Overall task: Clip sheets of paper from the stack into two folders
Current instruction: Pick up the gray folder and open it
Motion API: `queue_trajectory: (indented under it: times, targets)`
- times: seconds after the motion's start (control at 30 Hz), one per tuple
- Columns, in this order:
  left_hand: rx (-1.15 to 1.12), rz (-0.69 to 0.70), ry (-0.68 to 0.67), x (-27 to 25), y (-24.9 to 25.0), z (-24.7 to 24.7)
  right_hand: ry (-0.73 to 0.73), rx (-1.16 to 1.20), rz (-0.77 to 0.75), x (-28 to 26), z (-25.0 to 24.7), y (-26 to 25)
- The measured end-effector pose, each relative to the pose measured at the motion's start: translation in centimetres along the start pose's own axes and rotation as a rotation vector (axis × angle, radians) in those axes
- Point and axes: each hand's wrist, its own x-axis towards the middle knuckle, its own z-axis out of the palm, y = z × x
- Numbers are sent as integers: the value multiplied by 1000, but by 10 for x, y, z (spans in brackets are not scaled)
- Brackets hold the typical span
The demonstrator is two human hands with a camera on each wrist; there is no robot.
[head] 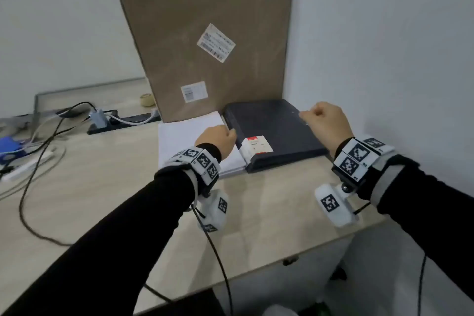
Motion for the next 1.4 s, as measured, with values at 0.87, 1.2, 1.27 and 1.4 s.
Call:
queue_trajectory:
  times: [0.87,1.2,1.27,1.4]
  targets:
    - [-1324,-407,-192,46,33,62,-316,-60,142,12,13,66]
    - [-1401,-132,-245,-47,-24,13,-340,324,471,-36,-34,73]
    - [-1384,-104,-277,-68,-34,8,-411,479,474,-51,-34,64]
    - [-1332,-104,-277,-111,-49,7,-372,582,371,-84,-24,60]
